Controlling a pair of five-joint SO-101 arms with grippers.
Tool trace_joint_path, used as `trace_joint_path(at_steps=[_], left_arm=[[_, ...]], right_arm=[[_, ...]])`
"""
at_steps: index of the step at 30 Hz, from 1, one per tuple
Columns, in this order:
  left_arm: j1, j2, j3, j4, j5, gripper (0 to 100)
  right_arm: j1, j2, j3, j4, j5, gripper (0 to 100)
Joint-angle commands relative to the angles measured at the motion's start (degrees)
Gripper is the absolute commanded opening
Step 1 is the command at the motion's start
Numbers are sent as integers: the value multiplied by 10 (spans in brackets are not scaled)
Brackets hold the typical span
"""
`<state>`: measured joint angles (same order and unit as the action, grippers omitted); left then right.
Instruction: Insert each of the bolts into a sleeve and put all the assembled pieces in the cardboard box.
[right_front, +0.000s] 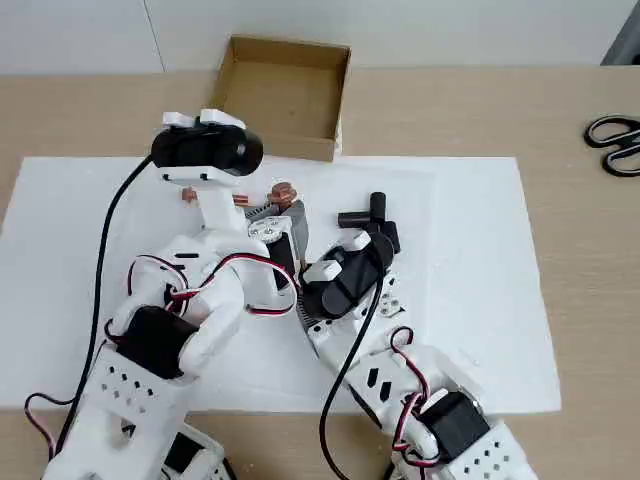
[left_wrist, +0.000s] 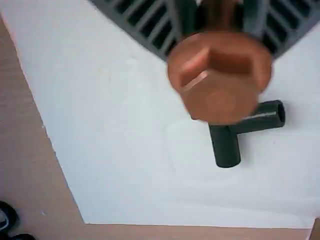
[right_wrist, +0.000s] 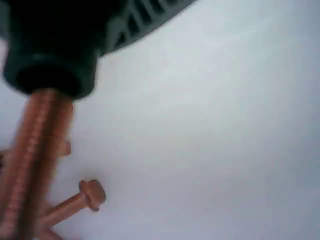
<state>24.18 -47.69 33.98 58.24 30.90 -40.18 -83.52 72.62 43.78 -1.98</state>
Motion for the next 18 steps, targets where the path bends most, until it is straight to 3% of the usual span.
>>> trace_joint_path(at_steps=[1, 18], left_arm=[[4, -9, -17, 1, 4, 6], [3, -9, -33, 19, 4, 6]], right_arm=[[-1, -12, -5, -14, -5, 4], [-1, -12, -5, -14, -5, 4]])
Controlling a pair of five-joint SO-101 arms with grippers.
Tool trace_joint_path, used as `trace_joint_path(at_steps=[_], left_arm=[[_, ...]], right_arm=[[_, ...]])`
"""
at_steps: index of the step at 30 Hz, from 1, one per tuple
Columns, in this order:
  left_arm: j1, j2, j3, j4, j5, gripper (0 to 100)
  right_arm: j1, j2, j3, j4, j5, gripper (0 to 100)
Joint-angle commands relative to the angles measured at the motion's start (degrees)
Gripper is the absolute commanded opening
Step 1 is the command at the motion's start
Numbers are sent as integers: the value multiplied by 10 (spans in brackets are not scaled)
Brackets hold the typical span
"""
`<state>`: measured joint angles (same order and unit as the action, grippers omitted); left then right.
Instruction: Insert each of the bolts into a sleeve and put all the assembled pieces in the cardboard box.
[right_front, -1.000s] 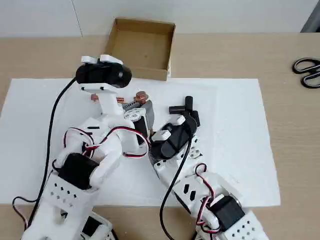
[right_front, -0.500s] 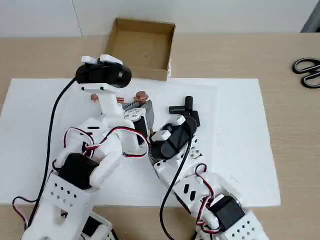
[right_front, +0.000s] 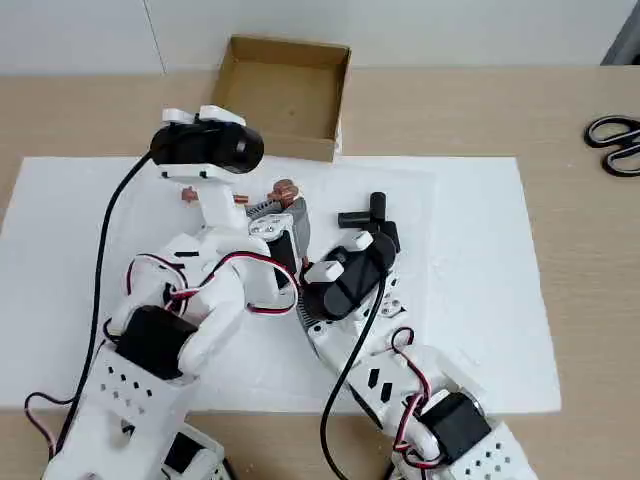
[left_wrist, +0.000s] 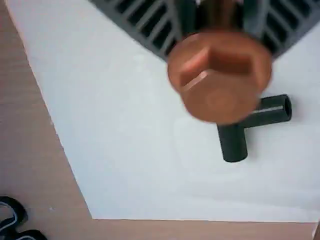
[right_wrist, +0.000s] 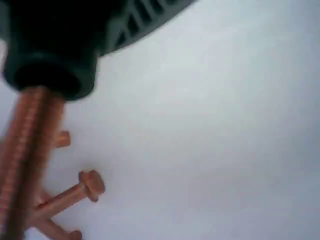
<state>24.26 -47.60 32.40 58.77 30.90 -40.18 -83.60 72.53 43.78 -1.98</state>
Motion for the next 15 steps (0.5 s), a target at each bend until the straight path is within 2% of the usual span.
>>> trace_joint_path(at_steps=[1, 15], left_arm=[[2, -10, -17, 18, 4, 6], [-3, -10, -57, 18, 15, 6]], right_arm=[[-1, -11, -4, -14, -5, 4], [-1, -11, -4, -14, -5, 4]])
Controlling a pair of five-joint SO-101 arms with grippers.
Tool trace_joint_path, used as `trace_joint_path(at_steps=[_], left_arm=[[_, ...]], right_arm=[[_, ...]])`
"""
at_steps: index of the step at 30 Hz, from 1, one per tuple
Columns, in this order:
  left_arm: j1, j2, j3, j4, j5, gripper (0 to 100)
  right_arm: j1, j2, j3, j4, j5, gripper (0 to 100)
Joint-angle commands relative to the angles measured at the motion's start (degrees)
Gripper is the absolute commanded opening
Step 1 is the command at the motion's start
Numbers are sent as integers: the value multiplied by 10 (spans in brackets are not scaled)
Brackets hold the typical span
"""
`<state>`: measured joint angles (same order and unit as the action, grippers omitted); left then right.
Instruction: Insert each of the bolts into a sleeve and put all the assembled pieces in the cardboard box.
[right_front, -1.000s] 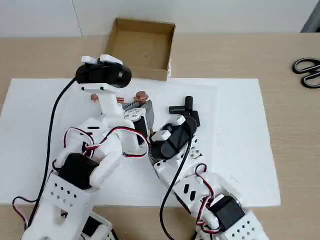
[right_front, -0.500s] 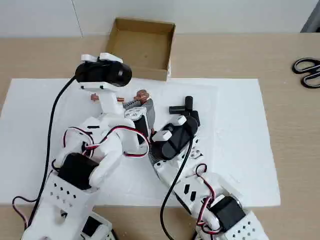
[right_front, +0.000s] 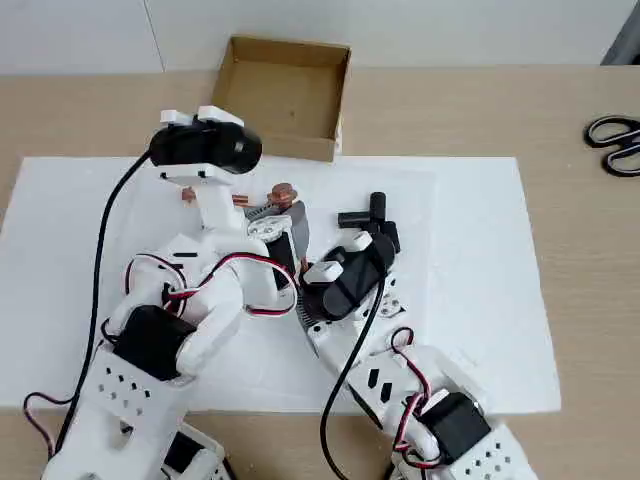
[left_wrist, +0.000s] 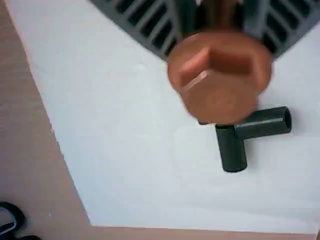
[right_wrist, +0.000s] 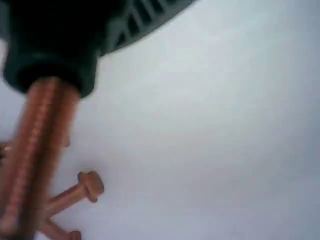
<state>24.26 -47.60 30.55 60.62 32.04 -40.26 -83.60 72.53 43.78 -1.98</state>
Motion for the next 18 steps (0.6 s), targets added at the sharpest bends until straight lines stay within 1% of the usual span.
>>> trace_joint_path(at_steps=[1, 18], left_arm=[[-3, -10, -41, -1, 4, 6], [2, -10, -13, 3, 4, 6]], right_arm=[[0, -11, -4, -14, -5, 4], [0, -11, -4, -14, -5, 4]])
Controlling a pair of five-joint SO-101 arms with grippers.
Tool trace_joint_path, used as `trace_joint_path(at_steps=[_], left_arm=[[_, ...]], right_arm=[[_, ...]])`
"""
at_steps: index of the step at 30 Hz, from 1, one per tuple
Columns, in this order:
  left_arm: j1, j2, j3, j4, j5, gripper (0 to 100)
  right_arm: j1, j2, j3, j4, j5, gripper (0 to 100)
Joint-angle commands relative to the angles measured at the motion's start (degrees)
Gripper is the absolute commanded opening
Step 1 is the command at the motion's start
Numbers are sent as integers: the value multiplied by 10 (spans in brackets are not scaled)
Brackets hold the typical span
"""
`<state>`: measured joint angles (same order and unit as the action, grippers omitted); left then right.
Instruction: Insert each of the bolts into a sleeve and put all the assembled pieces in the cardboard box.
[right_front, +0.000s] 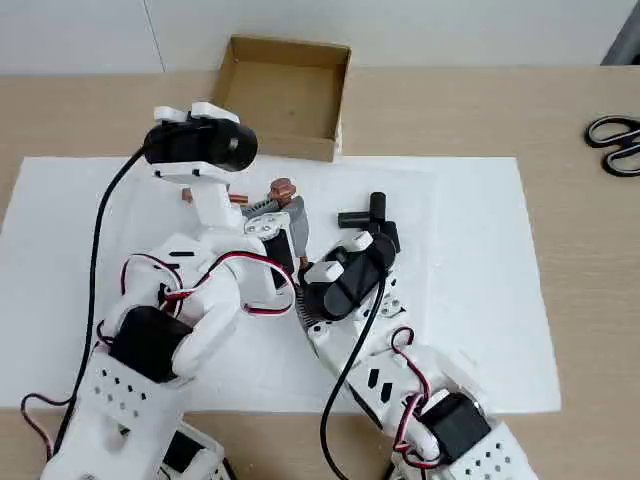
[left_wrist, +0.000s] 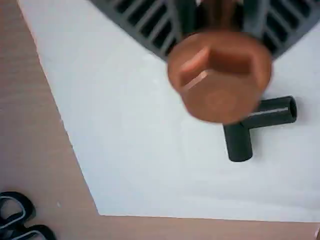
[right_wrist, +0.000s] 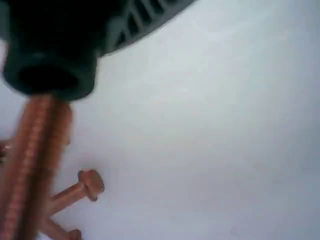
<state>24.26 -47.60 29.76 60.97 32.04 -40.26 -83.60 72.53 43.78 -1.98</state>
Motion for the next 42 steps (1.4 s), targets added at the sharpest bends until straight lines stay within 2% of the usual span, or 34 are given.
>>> trace_joint_path(at_steps=[1, 6, 18, 26, 34, 42], left_arm=[[2, -9, -5, 0, 4, 6], [3, -9, 10, -3, 26, 6], [17, -9, 33, 0, 25, 6], [18, -10, 54, 2, -28, 6], [29, -10, 64, 66, -37, 6], [26, -10, 63, 74, -37, 6]], right_arm=[[0, -11, -4, -14, -5, 4], [0, -11, -4, -14, -5, 4], [0, -11, -4, -14, -5, 4], [0, -11, -4, -14, -5, 4], [0, -11, -4, -14, -5, 4], [0, -11, -4, -14, -5, 4]])
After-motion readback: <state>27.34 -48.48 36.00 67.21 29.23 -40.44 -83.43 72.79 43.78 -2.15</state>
